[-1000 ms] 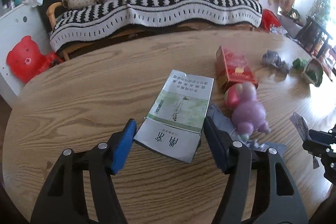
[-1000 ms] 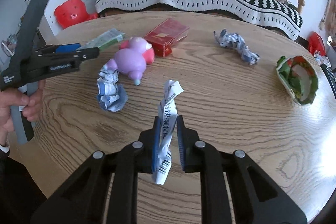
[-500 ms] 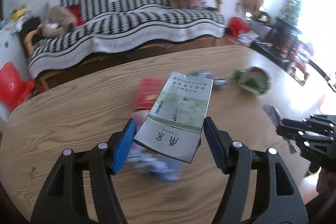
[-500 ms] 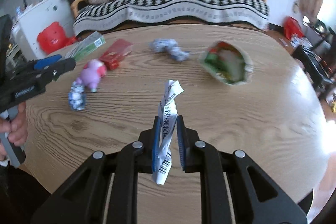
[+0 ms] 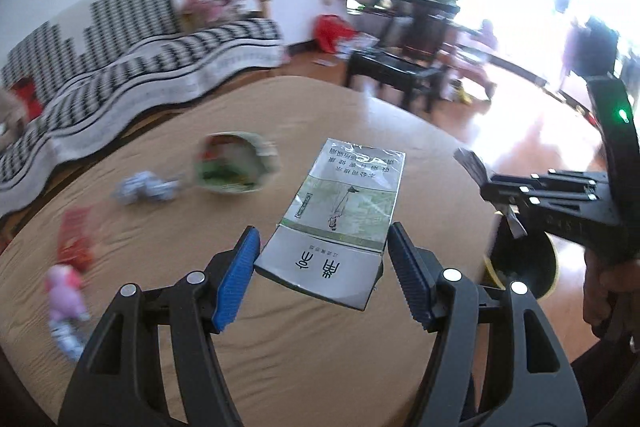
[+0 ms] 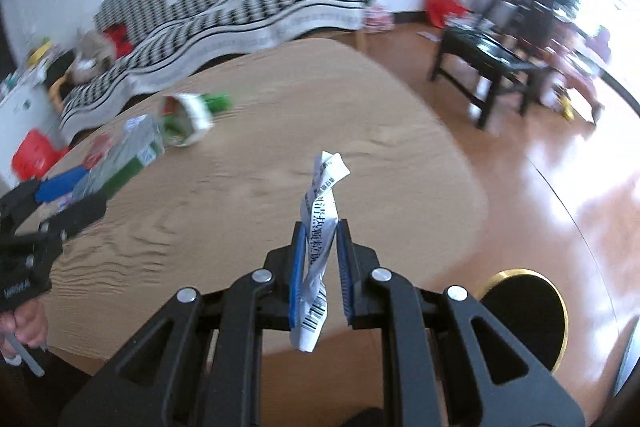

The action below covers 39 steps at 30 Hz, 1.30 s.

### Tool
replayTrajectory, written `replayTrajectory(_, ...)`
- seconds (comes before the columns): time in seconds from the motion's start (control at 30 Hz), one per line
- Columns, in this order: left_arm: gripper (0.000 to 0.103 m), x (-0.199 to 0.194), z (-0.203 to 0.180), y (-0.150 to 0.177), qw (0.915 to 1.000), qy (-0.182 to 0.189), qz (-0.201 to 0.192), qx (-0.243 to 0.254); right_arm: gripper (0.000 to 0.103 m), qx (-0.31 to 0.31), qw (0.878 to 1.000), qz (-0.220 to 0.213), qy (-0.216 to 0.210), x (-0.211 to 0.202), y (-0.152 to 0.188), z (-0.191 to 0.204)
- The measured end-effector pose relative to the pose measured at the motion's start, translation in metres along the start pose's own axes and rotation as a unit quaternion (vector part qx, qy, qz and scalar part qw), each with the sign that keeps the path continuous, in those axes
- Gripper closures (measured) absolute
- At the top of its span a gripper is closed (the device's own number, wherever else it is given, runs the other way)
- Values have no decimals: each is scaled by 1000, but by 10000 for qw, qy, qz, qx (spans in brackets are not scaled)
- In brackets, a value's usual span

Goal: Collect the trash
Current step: 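Carry the paper strip and leaflet in both tools over the black bin, then open the right tool over the bin while the left tool releases the leaflet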

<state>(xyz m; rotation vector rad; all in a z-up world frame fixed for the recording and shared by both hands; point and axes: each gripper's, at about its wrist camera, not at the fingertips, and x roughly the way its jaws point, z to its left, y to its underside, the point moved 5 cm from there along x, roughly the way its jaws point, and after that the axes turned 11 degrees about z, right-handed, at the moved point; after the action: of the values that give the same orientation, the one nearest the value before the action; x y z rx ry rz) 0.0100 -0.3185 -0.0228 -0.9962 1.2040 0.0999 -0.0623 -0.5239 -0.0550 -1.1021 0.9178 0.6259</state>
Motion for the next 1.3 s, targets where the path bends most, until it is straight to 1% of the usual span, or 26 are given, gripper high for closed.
replayTrajectory(0.17,38,23,-78,-11,9980,381,114,488,87,627,9978,-19,214,-16,26,-82)
replayTrajectory(0.27,38,40,-127,-13,9948,652,203,760,87,1039,9941,-19,311,-26,44,-130)
replayTrajectory(0.37,38,54,-163,-13,9914,860,315,935,87,1392,9894,11,415,-33,64,-169)
replayTrajectory(0.43,38,67,-191,-10,9881,1009,425,1076,87,1627,9856,87,445,-35,78,-194)
replayTrajectory(0.5,38,78,-217,-6,9847,1147,535,1201,87,1796,9822,189,522,-33,89,-211)
replayTrajectory(0.63,38,101,-251,7,9785,1290,771,1411,87,2228,9723,462,534,-25,110,-242)
replayTrajectory(0.73,38,115,-266,12,9751,1316,925,1525,87,2446,9663,573,571,-22,122,-258)
replayTrajectory(0.9,38,132,-280,15,9717,1379,1067,1594,87,2536,9632,623,639,-20,129,-267)
replayTrajectory(1.1,39,140,-287,10,9707,1422,1110,1587,87,2585,9617,645,652,-18,128,-277)
replayTrajectory(1.3,39,146,-289,10,9704,1422,1148,1576,87,2588,9616,641,657,-18,126,-275)
